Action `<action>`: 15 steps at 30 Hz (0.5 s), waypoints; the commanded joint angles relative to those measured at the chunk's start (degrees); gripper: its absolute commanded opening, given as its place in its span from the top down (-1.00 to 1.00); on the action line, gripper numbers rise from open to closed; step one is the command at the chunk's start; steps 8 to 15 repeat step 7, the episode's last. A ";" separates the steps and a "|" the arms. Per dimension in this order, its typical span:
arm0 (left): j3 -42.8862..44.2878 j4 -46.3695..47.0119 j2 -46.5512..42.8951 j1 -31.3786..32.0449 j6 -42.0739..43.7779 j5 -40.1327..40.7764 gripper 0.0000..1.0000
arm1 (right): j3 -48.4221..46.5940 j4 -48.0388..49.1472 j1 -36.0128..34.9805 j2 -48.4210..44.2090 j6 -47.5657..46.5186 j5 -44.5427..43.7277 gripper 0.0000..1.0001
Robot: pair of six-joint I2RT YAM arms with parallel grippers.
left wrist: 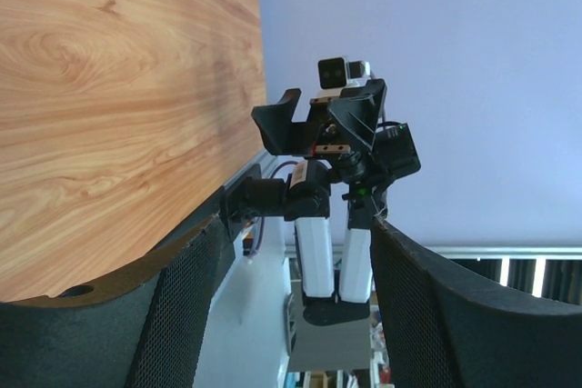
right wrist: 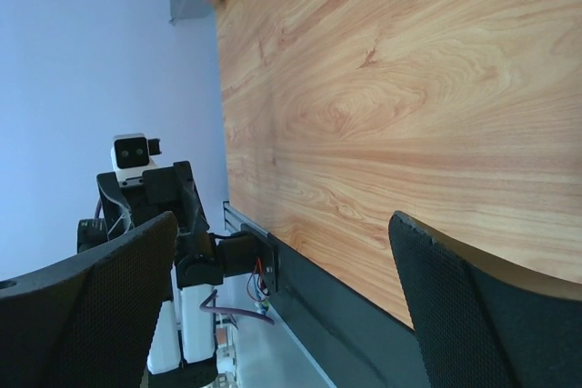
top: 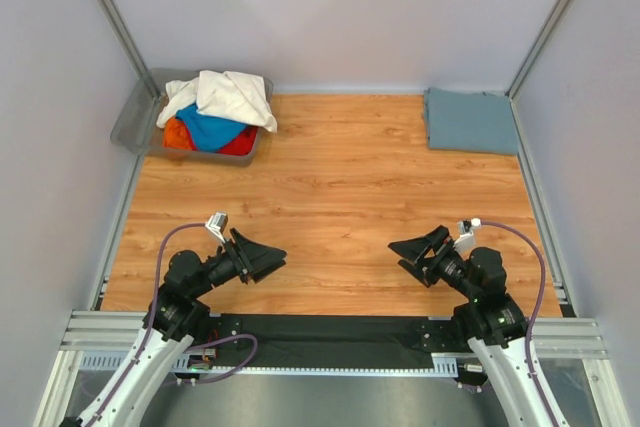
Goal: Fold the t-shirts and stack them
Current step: Reset both grippers
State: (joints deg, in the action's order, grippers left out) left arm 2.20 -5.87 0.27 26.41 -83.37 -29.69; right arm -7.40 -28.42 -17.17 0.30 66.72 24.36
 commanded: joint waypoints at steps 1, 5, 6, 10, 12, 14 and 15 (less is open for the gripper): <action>-7.29 -2.83 -7.74 -0.13 0.93 -2.12 -0.46 | 5.91 -8.22 0.03 -3.90 1.31 -0.10 -1.00; -7.21 -3.01 -7.66 -0.13 1.11 -2.21 -0.47 | 6.52 -8.05 0.03 -3.90 1.40 -0.19 -1.00; -7.12 -3.10 -7.66 -0.13 1.11 -2.30 -0.47 | 6.69 -7.96 0.03 -3.90 1.40 -0.02 -1.00; -7.21 -3.18 -7.66 -0.13 1.19 -2.39 -0.47 | 6.87 -7.61 0.03 -3.99 1.48 0.33 -1.00; -7.21 -3.18 -7.66 -0.13 1.19 -2.39 -0.47 | 6.87 -7.61 0.03 -3.99 1.48 0.33 -1.00; -7.21 -3.18 -7.66 -0.13 1.19 -2.39 -0.47 | 6.87 -7.61 0.03 -3.99 1.48 0.33 -1.00; -7.21 -3.18 -7.66 -0.13 1.19 -2.39 -0.47 | 6.87 -7.61 0.03 -3.99 1.48 0.33 -1.00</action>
